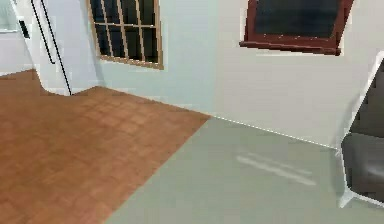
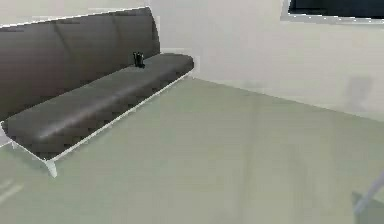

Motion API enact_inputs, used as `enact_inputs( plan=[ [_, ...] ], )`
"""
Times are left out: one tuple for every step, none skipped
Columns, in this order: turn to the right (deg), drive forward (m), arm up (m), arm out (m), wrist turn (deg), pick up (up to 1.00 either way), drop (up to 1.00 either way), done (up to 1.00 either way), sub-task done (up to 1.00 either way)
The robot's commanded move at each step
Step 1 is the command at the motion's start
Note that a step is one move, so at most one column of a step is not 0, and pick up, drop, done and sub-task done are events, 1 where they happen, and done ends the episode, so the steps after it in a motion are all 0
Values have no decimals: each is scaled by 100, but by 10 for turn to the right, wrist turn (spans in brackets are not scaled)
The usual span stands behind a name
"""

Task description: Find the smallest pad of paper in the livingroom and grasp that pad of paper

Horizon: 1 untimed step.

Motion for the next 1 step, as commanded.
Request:
enact_inputs(
  plan=[
    [450,0,0,0,0,0,0,0,0]
  ],
)
